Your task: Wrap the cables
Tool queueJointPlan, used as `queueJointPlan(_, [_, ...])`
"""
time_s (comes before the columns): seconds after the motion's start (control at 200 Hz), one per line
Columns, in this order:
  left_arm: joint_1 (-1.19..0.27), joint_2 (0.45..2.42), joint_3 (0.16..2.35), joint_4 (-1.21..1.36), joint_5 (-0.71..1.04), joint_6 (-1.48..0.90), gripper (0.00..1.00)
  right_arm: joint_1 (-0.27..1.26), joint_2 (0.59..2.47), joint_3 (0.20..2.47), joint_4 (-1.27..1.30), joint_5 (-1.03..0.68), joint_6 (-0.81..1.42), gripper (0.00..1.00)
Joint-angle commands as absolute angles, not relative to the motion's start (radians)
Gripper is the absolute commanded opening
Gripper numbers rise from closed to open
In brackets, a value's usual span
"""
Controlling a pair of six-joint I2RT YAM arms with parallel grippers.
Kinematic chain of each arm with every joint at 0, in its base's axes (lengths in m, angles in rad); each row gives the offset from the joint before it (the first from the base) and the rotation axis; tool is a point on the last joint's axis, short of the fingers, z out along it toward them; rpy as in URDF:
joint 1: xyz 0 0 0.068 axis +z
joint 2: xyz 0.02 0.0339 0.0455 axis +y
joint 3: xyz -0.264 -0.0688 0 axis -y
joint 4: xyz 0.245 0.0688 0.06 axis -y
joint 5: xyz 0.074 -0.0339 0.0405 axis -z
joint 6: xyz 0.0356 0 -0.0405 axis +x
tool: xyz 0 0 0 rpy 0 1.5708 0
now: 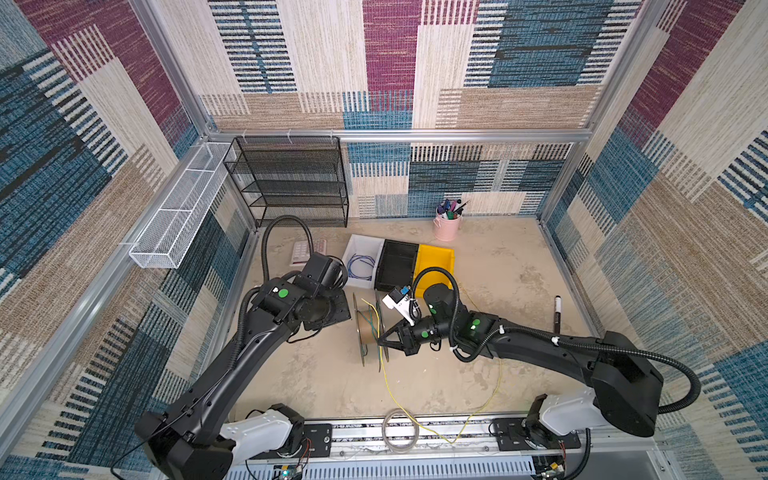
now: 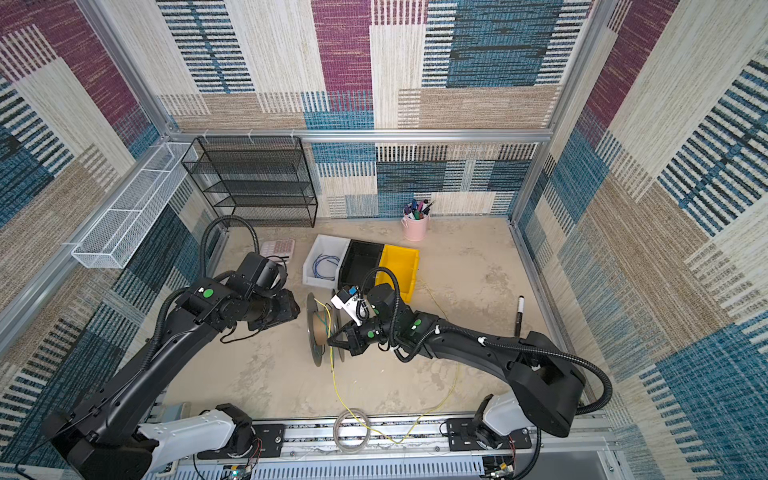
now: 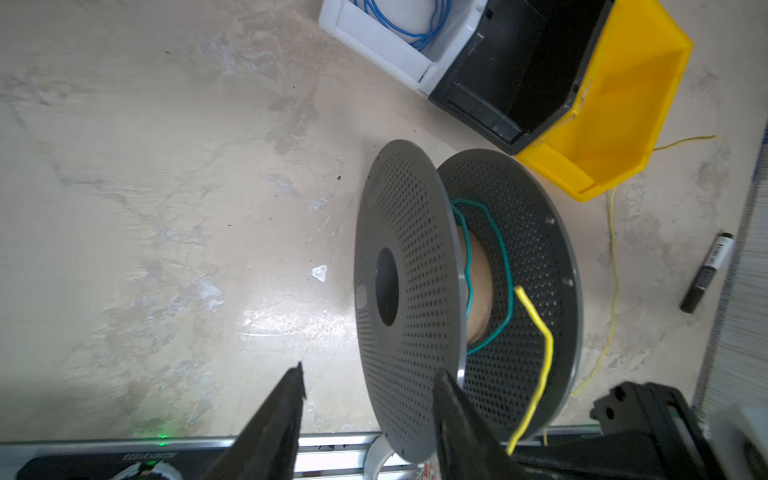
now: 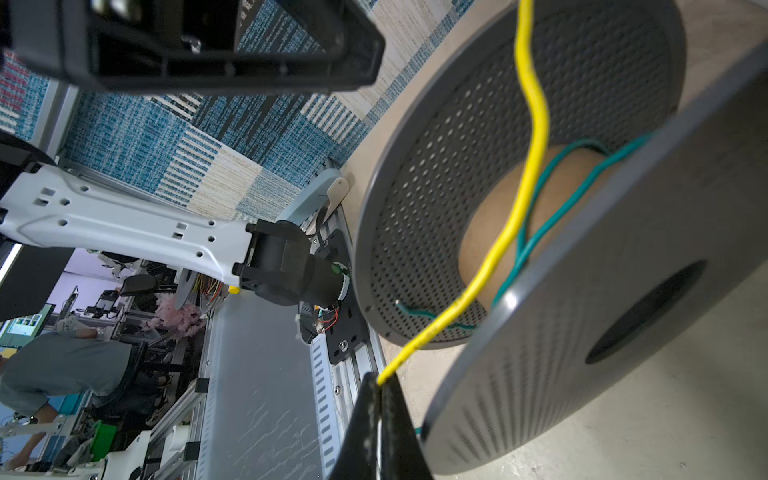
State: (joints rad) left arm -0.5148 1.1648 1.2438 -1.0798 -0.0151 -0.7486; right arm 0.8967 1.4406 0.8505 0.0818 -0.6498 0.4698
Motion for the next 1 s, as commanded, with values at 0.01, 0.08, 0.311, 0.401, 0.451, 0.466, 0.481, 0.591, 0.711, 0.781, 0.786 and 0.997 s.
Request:
queueJointPlan(0.01, [-0.515,1.132,1.188,-0.914,0.060,-0.732,0.56,0.903,1.459,0.865,0.132,-0.602,0.526,0.00])
queueJointPlan(0.08, [-0.515,1.120,1.164,-0.876,0.074,-0.721,0.58,0.906,1.481,0.892,0.113,-0.610,0.516,0.00])
queueJointPlan(0.311, [-0.516,1.128,1.116,-0.789,0.111,-0.717,0.59,0.924,1.542,0.956,0.065,-0.619,0.502,0.00])
queueJointPlan(0.401, [-0.517,1.115,1.113,-0.777,0.087,-0.724,0.59,0.929,1.549,0.963,0.056,-0.614,0.498,0.00])
queueJointPlan(0.451, [-0.516,1.109,1.113,-0.767,0.071,-0.723,0.60,0.930,1.554,0.965,0.055,-0.616,0.497,0.00])
queueJointPlan(0.466, [-0.516,1.110,1.114,-0.769,0.067,-0.723,0.61,0.930,1.556,0.965,0.057,-0.617,0.497,0.00])
queueJointPlan(0.481, [-0.516,1.113,1.118,-0.771,0.064,-0.720,0.61,0.930,1.556,0.964,0.056,-0.616,0.496,0.00])
queueJointPlan(0.591, [-0.517,1.173,1.166,-0.832,0.053,-0.711,0.62,0.932,1.570,0.973,0.060,-0.619,0.489,0.00])
queueJointPlan(0.711, [-0.523,1.219,1.168,-0.839,0.051,-0.721,0.61,0.932,1.580,0.983,0.065,-0.621,0.483,0.00])
queueJointPlan(0.781, [-0.525,1.234,1.160,-0.833,0.038,-0.726,0.61,0.932,1.577,0.981,0.069,-0.623,0.480,0.00])
queueJointPlan(0.786, [-0.525,1.234,1.160,-0.833,0.037,-0.727,0.61,0.932,1.577,0.981,0.070,-0.622,0.480,0.00])
queueJointPlan(0.997, [-0.526,1.278,1.137,-0.808,0.032,-0.730,0.59,0.934,1.583,0.978,0.077,-0.629,0.477,0.00])
